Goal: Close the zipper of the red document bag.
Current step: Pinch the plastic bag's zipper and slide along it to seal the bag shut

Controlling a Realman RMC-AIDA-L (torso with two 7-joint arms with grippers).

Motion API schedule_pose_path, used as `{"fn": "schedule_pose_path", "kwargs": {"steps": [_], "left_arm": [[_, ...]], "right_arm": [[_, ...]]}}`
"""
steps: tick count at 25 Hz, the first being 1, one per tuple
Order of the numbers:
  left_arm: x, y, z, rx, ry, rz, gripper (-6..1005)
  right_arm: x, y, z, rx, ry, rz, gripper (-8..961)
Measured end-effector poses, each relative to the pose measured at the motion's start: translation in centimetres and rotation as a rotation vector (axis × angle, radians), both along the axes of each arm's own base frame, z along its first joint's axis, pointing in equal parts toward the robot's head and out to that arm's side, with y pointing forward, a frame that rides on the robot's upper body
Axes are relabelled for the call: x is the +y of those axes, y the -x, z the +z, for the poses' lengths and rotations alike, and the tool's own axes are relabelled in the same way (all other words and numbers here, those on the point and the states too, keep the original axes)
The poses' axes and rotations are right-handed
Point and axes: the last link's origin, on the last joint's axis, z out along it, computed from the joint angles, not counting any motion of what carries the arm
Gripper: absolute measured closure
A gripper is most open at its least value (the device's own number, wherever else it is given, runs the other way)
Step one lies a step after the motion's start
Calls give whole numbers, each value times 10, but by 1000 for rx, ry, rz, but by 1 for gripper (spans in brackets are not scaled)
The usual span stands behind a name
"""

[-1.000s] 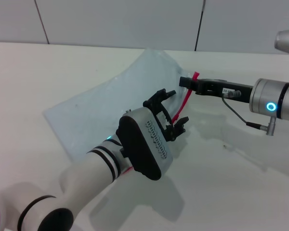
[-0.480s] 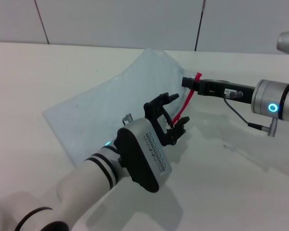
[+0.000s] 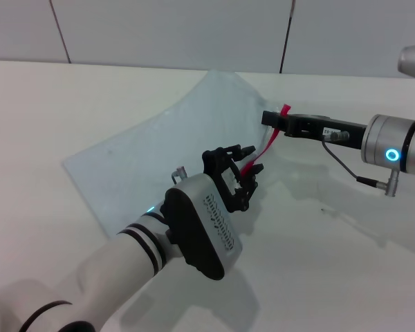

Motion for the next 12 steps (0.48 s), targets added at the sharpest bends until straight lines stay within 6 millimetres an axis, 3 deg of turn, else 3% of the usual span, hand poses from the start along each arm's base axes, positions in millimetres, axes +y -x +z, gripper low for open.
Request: {"fn": "schedule_pose_path", "kwargs": {"steps": [4, 12], "left_arm": [[1, 1, 1, 9, -6, -4, 699], [2, 3, 1, 20, -5, -11, 736]], "right_arm": [[0, 0, 0, -2, 0, 3, 908], [0, 0, 0, -4, 0, 6, 908]]}}
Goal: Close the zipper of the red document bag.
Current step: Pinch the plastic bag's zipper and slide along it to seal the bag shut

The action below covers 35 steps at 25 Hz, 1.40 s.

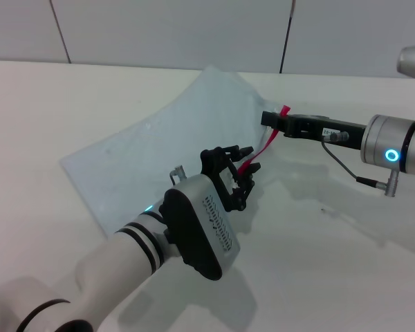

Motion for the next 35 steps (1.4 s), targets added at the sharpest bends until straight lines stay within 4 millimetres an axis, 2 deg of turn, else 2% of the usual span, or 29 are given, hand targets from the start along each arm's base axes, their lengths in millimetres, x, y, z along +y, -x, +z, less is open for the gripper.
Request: {"fn": "schedule_pose_path", "kwargs": {"steps": [21, 32, 35], "left_arm": [[10, 3, 4, -5, 9, 6, 720], [9, 6, 1, 14, 30, -5, 801], [8, 6, 1, 13, 28, -5, 859]], "right_arm": [[0, 4, -2, -2, 10, 19, 909], [-1, 4, -2, -2, 12, 20, 909], [-1, 4, -2, -2, 12, 19, 909]]}}
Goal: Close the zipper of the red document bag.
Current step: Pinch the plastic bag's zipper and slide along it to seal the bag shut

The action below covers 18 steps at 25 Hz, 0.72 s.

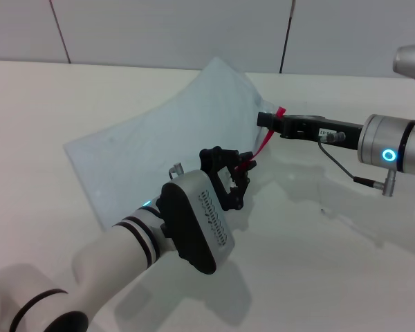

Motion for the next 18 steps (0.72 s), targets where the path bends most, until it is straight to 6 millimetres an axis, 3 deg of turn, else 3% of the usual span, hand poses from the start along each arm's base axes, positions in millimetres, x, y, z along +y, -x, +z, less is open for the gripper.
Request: {"fn": "schedule_pose_path", "kwargs": {"steps": [11, 18], "left_arm": [[-2, 2, 0, -3, -3, 6, 914], [-4, 6, 0, 0, -4, 15, 913]], "right_arm": [[0, -6, 3, 1, -24, -15, 909], [0, -24, 17, 14, -94, -55, 909]]}}
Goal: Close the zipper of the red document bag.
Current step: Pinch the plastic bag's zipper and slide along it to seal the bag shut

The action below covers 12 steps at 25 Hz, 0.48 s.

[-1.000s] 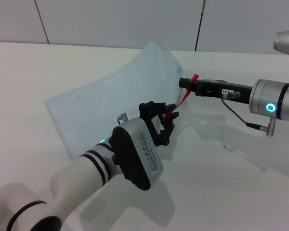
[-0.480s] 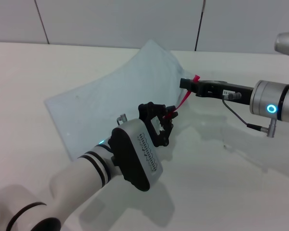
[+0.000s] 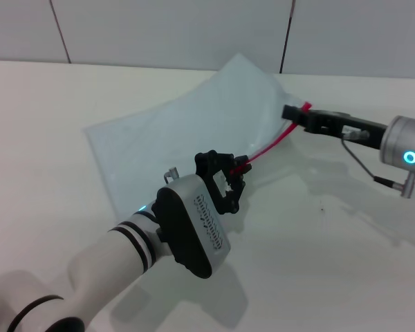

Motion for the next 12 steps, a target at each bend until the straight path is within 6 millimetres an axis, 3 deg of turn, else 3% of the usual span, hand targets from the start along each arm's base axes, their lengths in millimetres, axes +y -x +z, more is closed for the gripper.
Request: {"fn": "schedule_pose_path", "kwargs": {"steps": [12], "left_arm": [[-3, 5, 0, 3, 1, 12, 914]], "right_arm": [[-7, -52, 41, 45, -169, -154, 909]]}}
